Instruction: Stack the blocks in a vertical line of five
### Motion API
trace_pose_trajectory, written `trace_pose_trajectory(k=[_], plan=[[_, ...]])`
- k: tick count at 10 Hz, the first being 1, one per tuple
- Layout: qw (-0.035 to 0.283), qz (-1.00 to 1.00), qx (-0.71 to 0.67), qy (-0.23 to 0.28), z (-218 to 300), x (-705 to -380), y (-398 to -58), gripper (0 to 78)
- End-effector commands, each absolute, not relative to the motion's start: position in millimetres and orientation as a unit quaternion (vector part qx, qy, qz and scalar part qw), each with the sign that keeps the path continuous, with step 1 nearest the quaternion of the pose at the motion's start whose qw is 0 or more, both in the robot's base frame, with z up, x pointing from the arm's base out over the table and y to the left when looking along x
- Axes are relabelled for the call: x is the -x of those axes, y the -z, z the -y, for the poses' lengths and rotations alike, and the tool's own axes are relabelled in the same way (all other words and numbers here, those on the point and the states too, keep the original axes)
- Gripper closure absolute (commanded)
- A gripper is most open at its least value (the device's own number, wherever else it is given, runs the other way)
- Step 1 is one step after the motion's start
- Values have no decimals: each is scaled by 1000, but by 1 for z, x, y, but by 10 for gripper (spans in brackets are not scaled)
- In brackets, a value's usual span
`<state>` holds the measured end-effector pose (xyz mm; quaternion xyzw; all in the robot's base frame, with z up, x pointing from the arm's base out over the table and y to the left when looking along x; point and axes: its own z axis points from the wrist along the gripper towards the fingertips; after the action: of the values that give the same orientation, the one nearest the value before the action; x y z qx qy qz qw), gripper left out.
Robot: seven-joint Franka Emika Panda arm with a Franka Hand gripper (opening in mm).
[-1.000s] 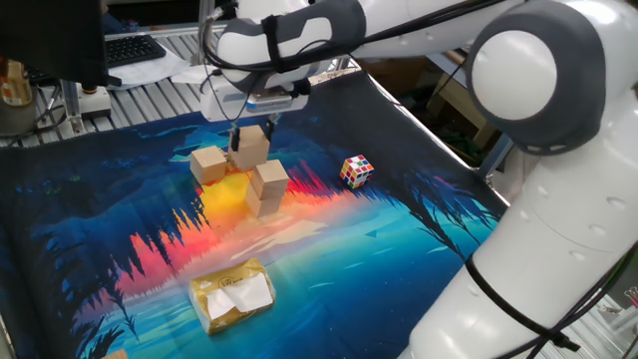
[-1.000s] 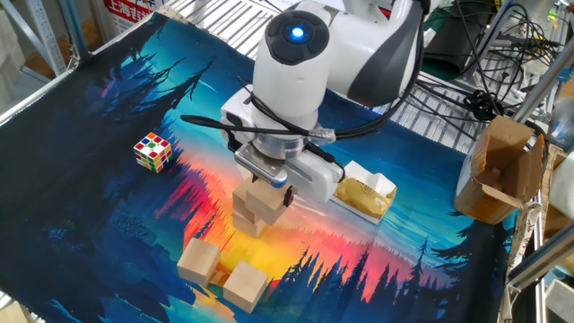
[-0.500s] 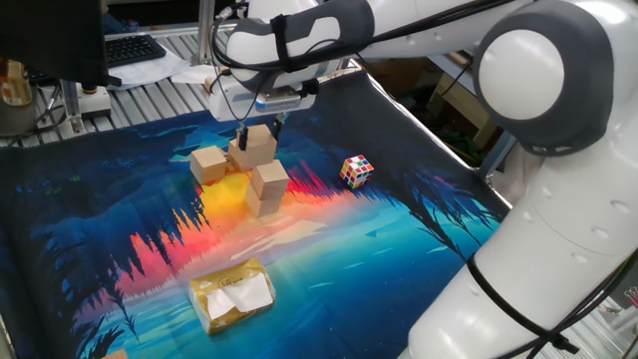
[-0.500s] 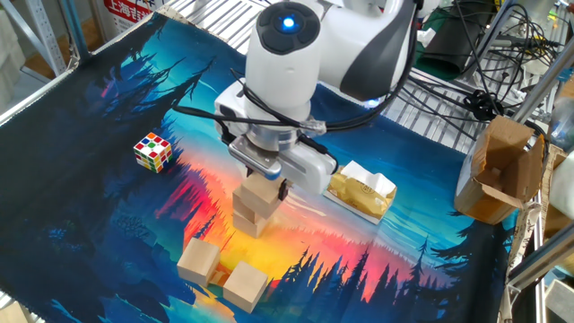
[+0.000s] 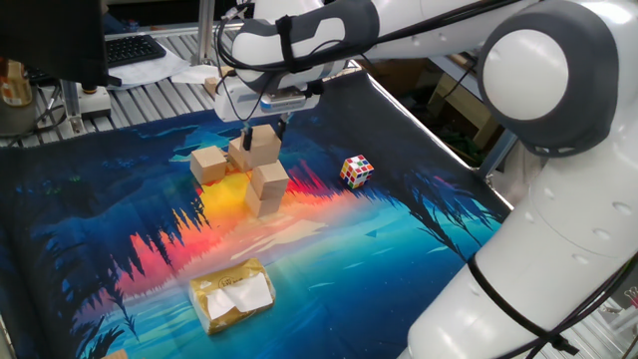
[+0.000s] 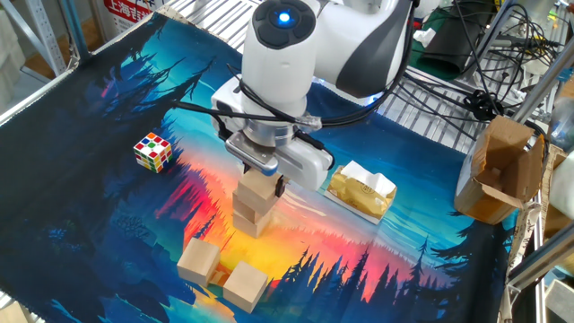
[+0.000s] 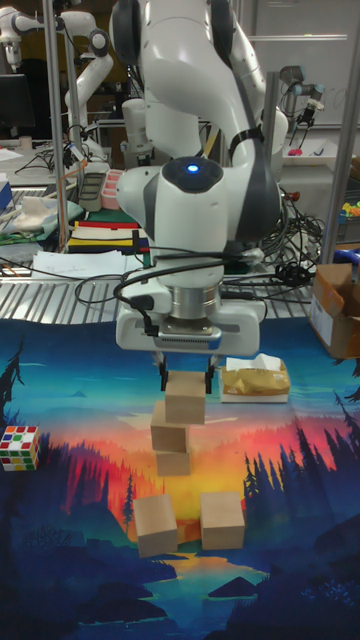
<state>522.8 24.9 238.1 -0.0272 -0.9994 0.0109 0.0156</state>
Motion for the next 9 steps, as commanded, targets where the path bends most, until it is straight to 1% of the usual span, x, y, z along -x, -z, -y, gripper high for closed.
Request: trace_pose_trajectory(k=[1,6,7,9], plan=[[14,999,33,-6,-25,-523,-240,764],[16,999,33,-10,-25,-523,-240,764],[14,999,38,-19,-25,-523,-240,764],[15,998,63,-22,-25,-523,-240,764]])
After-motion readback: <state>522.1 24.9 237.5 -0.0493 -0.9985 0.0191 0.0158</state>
